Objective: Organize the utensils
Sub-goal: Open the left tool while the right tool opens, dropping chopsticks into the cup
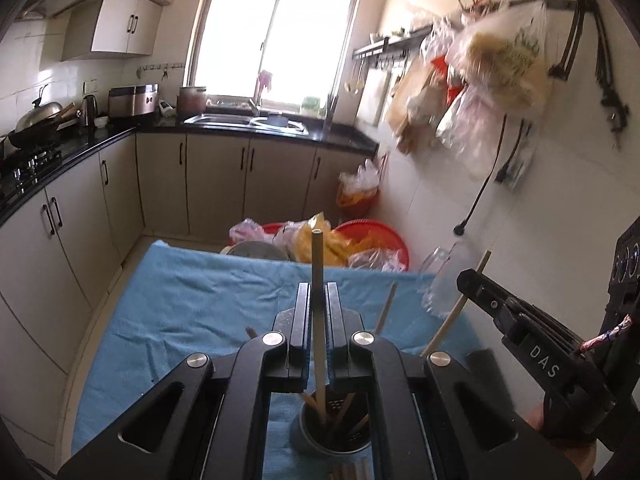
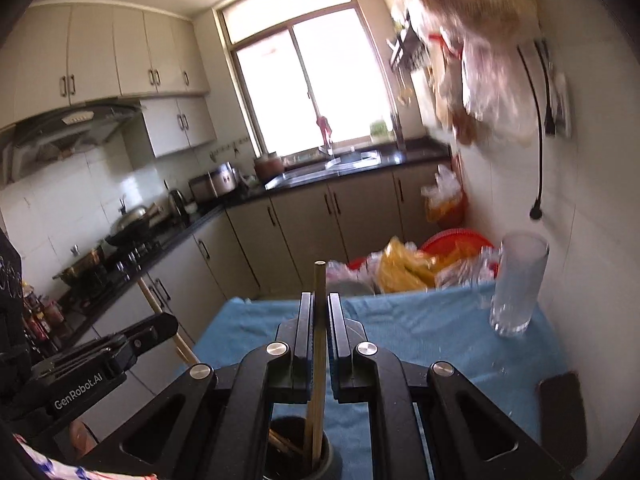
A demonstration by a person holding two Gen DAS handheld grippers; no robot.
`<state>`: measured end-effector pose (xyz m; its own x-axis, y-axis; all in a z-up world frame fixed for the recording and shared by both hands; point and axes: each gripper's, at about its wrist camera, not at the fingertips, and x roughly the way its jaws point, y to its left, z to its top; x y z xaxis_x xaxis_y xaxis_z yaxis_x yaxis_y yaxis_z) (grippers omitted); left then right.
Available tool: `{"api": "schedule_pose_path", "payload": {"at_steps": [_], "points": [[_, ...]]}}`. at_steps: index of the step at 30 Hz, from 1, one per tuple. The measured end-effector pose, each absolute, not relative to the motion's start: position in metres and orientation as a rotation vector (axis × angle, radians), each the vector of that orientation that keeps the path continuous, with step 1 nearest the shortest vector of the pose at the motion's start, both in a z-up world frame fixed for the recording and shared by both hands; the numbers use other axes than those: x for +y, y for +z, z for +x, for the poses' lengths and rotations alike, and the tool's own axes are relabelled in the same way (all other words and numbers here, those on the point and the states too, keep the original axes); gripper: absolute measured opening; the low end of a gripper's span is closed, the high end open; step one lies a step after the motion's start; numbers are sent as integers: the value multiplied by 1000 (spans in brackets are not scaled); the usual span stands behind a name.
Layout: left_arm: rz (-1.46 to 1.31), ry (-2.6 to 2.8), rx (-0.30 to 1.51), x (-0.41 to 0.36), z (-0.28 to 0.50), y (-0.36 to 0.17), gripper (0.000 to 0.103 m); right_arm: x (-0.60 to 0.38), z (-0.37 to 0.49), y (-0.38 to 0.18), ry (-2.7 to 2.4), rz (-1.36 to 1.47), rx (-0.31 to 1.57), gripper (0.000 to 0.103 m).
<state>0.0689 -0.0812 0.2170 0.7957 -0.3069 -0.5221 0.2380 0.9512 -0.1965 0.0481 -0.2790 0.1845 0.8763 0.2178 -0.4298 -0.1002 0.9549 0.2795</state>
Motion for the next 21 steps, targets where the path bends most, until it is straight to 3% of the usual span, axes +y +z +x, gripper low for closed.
{"api": "schedule_pose_path", "payload": {"at_steps": [8,10,12,13,15,19,21], "points": [[-143,-298,639,-81,70,198,6,-280,62,149,198,277,575,6],[-154,-307,650,-79,67,200,6,-283,62,148,204,301,579,12],[-158,-305,642,-74,58,205,10,-288,59,148,205,329,583,38],[-160,-302,635,-71,51,208,13,-290,56,151,202,340,577,40],[-170,-297,624,-66,40,214,30,-295,46,158,187,339,554,41],[-191,-295,595,-50,6,222,37,-303,21,171,170,330,535,47],[-191,-290,592,-43,-15,220,39,-309,4,172,156,319,533,57]]}}
